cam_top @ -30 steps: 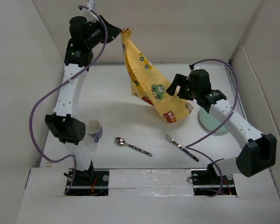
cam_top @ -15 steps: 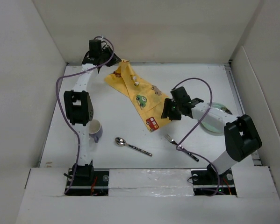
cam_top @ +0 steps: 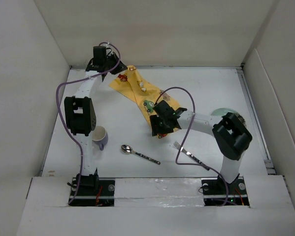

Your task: Set the dinner table for one person

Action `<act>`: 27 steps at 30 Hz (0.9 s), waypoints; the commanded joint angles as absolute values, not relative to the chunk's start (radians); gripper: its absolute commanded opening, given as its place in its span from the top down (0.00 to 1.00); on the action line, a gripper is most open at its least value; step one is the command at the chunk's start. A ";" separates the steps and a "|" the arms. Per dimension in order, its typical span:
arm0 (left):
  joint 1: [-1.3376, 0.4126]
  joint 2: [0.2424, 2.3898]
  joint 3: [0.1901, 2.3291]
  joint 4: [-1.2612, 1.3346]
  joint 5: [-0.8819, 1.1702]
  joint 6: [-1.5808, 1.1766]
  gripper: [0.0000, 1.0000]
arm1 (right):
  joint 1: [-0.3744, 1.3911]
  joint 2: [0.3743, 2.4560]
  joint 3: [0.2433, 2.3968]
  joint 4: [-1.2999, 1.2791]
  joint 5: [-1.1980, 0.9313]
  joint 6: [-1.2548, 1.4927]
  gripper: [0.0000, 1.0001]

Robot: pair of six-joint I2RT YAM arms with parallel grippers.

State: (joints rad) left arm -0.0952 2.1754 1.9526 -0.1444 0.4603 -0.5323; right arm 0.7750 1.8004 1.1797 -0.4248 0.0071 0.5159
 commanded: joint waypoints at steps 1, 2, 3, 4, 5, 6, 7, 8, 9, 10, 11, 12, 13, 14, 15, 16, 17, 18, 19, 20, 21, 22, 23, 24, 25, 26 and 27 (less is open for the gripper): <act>-0.087 2.076 1.939 -0.091 0.483 -0.522 1.00 | 0.788 1.874 1.241 -0.463 0.083 0.482 0.36; -0.087 2.068 1.931 -0.087 0.483 -0.528 1.00 | 0.788 1.887 1.244 -0.471 0.090 0.486 0.39; -0.087 2.062 1.928 -0.083 0.486 -0.531 1.00 | 0.788 1.899 1.250 -0.480 0.098 0.489 0.51; -0.087 2.054 1.924 -0.078 0.485 -0.534 1.00 | 0.788 1.919 1.259 -0.497 0.112 0.489 0.59; -0.087 2.037 1.916 -0.075 0.485 -0.540 1.00 | 0.788 1.925 1.262 -0.503 0.121 0.489 0.67; -0.087 2.016 1.907 -0.069 0.488 -0.543 1.00 | 0.788 1.918 1.266 -0.527 0.176 0.494 0.98; -0.087 2.007 1.905 -0.069 0.489 -0.546 1.00 | 0.788 1.902 1.266 -0.535 0.208 0.492 1.00; -0.087 1.996 1.905 -0.069 0.489 -0.546 1.00 | 0.788 1.878 1.264 -0.535 0.209 0.486 1.00; -0.087 1.984 1.899 -0.069 0.488 -0.546 1.00 | 0.788 1.849 1.264 -0.540 0.221 0.479 1.00; -0.087 1.970 1.896 -0.068 0.485 -0.545 1.00 | 0.788 1.815 1.267 -0.551 0.242 0.474 1.00; -0.087 1.939 1.891 -0.064 0.480 -0.545 1.00 | 0.788 1.777 1.270 -0.561 0.247 0.457 1.00; -0.087 1.924 1.881 -0.061 0.480 -0.546 1.00 | 0.778 1.697 1.287 -0.572 0.248 0.446 1.00; -0.087 1.908 1.878 -0.061 0.474 -0.546 1.00 | 0.778 1.656 1.301 -0.601 0.256 0.436 1.00; -0.087 1.873 1.865 -0.064 0.471 -0.545 1.00 | 0.778 1.570 1.328 -0.620 0.265 0.417 1.00; -0.087 1.853 1.855 -0.057 0.466 -0.543 1.00 | 0.778 1.533 1.341 -0.632 0.274 0.402 1.00; -0.087 1.832 1.838 -0.049 0.454 -0.542 1.00 | 0.778 1.498 1.344 -0.635 0.281 0.390 1.00; -0.087 1.797 1.821 -0.040 0.453 -0.540 1.00 | 0.778 1.468 1.339 -0.617 0.275 0.384 1.00; -0.087 1.784 1.795 -0.032 0.449 -0.541 1.00 | 0.769 1.447 1.324 -0.601 0.256 0.374 0.93; -0.087 1.778 1.787 -0.034 0.445 -0.538 1.00 | 0.769 1.440 1.306 -0.597 0.192 0.368 0.79; -0.087 1.778 1.784 -0.041 0.440 -0.534 1.00 | 0.756 1.453 1.293 -0.595 0.160 0.367 0.65; -0.087 1.781 1.775 -0.041 0.442 -0.535 1.00 | 0.756 1.472 1.283 -0.595 0.134 0.365 0.49; -0.087 1.784 1.770 -0.043 0.446 -0.534 1.00 | 0.756 1.524 1.276 -0.612 0.114 0.365 0.44; -0.087 1.790 1.763 -0.043 0.445 -0.535 1.00 | 0.756 1.549 1.267 -0.606 0.114 0.368 0.40; -0.087 1.792 1.760 -0.043 0.443 -0.535 1.00 | 0.756 1.571 1.255 -0.592 0.109 0.370 0.34; -0.087 1.796 1.756 -0.044 0.440 -0.534 1.00 | 0.756 1.591 1.241 -0.559 0.094 0.368 0.32; -0.087 1.799 1.755 -0.048 0.442 -0.535 1.00 | 0.756 1.629 1.223 -0.543 0.083 0.365 0.31; -0.087 1.801 1.749 -0.048 0.445 -0.534 1.00 | 0.756 1.650 1.215 -0.529 0.071 0.362 0.31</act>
State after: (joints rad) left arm -0.0940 1.8000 1.7744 -0.0681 0.4446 -0.5400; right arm 0.7586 1.5578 1.2747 -0.5312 0.1318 0.3859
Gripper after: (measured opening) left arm 0.003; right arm 0.687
